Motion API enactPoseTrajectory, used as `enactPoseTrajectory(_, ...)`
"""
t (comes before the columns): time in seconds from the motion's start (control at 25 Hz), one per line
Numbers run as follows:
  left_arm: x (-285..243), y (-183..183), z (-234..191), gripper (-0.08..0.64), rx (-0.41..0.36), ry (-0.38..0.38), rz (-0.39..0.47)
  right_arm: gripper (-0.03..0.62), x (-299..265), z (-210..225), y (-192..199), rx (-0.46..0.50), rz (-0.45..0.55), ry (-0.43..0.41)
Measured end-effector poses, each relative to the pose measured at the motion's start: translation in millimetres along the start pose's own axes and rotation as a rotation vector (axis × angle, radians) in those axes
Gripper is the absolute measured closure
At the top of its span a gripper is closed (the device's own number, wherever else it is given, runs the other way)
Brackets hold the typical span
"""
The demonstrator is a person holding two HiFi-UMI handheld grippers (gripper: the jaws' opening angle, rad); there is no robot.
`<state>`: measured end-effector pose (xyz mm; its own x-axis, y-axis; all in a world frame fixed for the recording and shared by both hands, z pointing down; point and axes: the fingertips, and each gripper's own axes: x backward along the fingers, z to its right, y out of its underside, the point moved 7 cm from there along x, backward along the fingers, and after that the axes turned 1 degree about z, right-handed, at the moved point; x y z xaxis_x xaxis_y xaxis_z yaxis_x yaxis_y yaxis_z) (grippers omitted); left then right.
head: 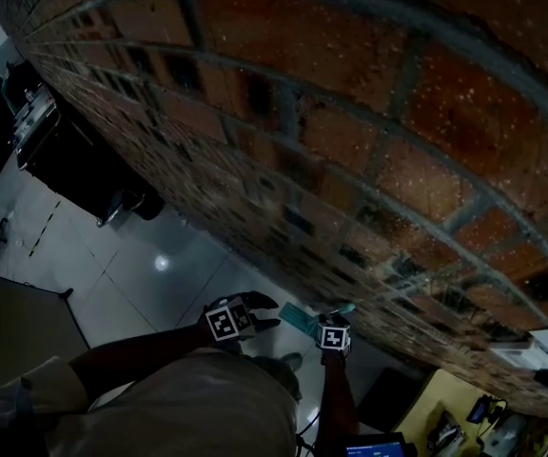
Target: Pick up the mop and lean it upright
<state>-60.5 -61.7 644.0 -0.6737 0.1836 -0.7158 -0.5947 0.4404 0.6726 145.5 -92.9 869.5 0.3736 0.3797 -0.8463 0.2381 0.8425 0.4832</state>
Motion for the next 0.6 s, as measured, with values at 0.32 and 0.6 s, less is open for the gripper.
enactPoseTrajectory(0.32, -0.1, -4.7, 1.1, 0.391, -0.006, 0.011, 0.028, 0.405, 16.7, -0.4, 3.1, -0.006, 0.022, 0.028)
enactPoseTrajectory(0.6, -0.5, -7.9, 4.2, 0.391, 0.005, 0.040, 0.062, 0.385, 47.0, 3.5, 3.3, -0.024, 0.100, 0.074)
